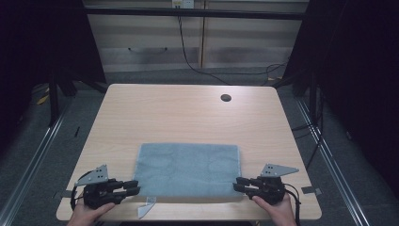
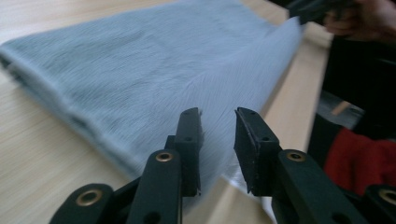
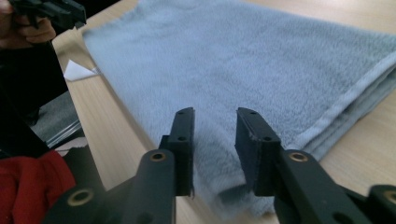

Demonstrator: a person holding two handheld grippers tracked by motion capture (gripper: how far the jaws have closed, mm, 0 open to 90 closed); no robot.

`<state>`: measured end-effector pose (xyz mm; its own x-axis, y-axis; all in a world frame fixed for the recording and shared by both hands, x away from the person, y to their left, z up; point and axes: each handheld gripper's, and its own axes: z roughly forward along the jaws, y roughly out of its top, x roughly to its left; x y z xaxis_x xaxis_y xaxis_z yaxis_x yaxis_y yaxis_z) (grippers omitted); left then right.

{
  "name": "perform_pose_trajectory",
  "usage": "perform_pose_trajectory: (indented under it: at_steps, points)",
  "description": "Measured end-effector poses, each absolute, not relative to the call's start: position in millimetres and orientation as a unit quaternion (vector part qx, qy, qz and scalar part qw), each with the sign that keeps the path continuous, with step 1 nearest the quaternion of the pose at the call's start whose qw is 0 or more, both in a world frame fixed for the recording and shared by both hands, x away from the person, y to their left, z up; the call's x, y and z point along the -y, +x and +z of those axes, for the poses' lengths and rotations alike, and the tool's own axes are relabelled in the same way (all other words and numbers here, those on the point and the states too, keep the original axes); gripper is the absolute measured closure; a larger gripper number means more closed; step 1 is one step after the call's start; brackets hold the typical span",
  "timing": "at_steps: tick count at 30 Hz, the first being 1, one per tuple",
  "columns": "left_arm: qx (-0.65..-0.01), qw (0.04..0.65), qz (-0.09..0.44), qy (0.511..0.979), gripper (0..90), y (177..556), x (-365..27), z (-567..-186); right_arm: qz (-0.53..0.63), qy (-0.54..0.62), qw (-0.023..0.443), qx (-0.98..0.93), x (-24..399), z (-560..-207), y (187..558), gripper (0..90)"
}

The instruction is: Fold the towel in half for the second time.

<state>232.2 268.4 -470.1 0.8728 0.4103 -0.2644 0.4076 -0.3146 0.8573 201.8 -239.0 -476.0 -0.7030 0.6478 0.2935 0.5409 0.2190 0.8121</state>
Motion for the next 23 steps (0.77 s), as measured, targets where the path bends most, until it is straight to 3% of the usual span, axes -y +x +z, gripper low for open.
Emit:
perform_pose_trajectory:
  at_steps: [7, 13, 16, 23]
  points:
    - [-0.313, 0.516, 0.040, 0.796, 45.7, 257.7, -269.7, -457.8, 0.501, 0.395, 0.097, -0.764, 242.6, -464.4, 208.9, 58.7]
    - [-0.387, 0.507, 0.073, 0.766, 32.0, 285.6, -296.8, -466.4, 0.501, 0.437, 0.150, -0.732, 266.6, -458.5, 213.3, 49.9]
    - [-0.414, 0.495, 0.105, 0.756, 30.4, 289.7, -302.6, -472.9, 0.495, 0.459, 0.167, -0.719, 282.8, -462.0, 214.8, 48.3]
    - [-0.408, 0.459, 0.097, 0.784, 22.7, 287.5, -302.2, -482.9, 0.443, 0.492, 0.176, -0.729, 291.0, -479.9, 220.3, 38.1]
